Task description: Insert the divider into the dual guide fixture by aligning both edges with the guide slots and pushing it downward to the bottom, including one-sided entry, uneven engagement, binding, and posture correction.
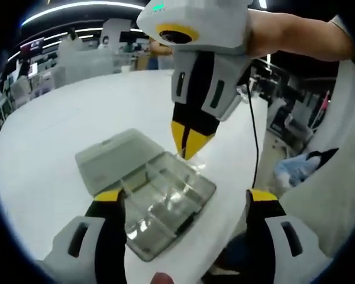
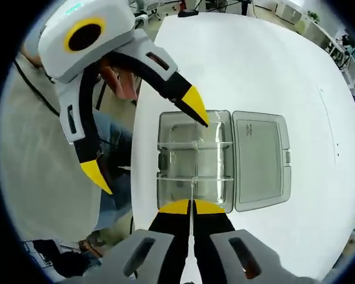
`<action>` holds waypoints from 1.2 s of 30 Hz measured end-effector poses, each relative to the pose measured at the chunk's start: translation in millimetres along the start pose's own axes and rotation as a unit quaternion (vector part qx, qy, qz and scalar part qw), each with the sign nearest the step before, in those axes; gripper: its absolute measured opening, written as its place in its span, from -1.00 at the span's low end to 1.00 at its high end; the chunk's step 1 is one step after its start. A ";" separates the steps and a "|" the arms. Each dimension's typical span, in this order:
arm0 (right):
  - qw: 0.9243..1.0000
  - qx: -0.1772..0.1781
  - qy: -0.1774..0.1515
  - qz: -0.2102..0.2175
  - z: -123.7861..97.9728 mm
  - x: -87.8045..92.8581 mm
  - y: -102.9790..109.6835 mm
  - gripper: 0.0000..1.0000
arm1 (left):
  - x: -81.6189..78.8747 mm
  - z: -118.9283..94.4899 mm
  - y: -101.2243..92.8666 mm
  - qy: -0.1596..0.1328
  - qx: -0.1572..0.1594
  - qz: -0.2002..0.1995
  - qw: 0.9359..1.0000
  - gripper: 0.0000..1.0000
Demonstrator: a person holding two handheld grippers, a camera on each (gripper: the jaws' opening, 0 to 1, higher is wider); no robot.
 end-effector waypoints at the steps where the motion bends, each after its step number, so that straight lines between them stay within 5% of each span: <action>1: 1.000 -0.001 -0.001 0.001 0.3 0.1 0.1 -1.00 | 0.1 0.1 -0.1 0.001 0.000 -0.001 1.000 0.68; 36: 1.000 -0.003 -0.006 0.007 13.6 5.1 -3.5 -1.00 | 5.7 2.6 0.2 0.008 0.001 -0.012 1.000 0.70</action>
Point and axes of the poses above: the point that each gripper's makers call its tool centre point, and the gripper's own axes: z roughly forward along the fingers, y roughly to its left, x roughly out of its underside, the point moved 1 cm from there along -z, roughly backward along the fingers, and after that the axes turned 4 degrees about -x, right-handed, at the moved point
